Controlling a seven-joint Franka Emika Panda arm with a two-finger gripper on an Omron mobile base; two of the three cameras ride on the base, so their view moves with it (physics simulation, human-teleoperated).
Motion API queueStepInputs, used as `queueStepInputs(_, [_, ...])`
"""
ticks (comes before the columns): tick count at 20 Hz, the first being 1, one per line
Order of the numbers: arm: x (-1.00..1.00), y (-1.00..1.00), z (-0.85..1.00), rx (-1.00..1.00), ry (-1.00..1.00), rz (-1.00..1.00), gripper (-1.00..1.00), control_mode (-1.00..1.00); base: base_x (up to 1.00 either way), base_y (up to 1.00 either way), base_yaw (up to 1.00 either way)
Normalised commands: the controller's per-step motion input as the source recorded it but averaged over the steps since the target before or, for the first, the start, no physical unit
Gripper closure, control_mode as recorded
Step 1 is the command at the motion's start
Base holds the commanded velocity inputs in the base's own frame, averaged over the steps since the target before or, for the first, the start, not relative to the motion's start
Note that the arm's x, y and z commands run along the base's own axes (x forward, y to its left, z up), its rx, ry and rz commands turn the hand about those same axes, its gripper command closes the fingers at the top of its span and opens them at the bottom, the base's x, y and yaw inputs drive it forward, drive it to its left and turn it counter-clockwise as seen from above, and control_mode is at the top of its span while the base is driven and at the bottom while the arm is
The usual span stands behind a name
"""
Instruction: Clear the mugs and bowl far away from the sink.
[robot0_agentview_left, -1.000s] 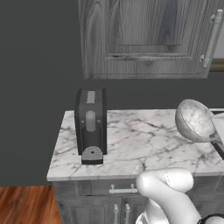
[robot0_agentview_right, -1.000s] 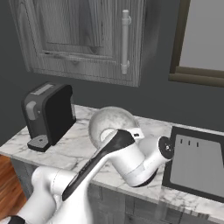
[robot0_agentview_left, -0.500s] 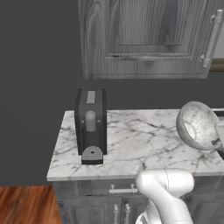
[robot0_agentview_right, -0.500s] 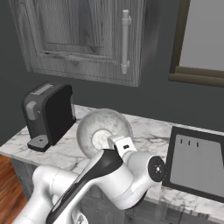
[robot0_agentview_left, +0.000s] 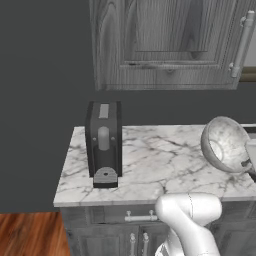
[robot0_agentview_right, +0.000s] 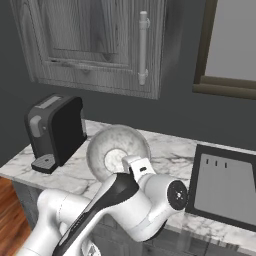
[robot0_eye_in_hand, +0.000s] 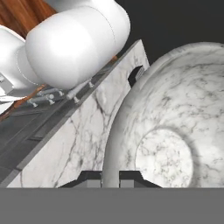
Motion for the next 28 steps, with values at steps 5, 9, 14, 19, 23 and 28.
queueStepInputs(5, [0.0,0.0,0.0,0.0,0.0,0.0,1.0,1.0,-0.42,0.0,0.0])
queueStepInputs(9, [0.0,0.0,0.0,0.0,0.0,0.0,1.0,1.0,-0.79,-0.13,0.0])
queueStepInputs(14, [0.0,0.0,0.0,0.0,0.0,0.0,1.0,1.0,-0.89,-0.07,0.0])
queueStepInputs(19, [0.0,0.0,0.0,0.0,0.0,0.0,1.0,1.0,-0.65,0.0,0.08])
queueStepInputs(23, [0.0,0.0,0.0,0.0,0.0,0.0,1.0,1.0,-0.3,0.0,0.22])
queueStepInputs(28, [0.0,0.0,0.0,0.0,0.0,0.0,1.0,1.0,-0.11,0.0,0.31])
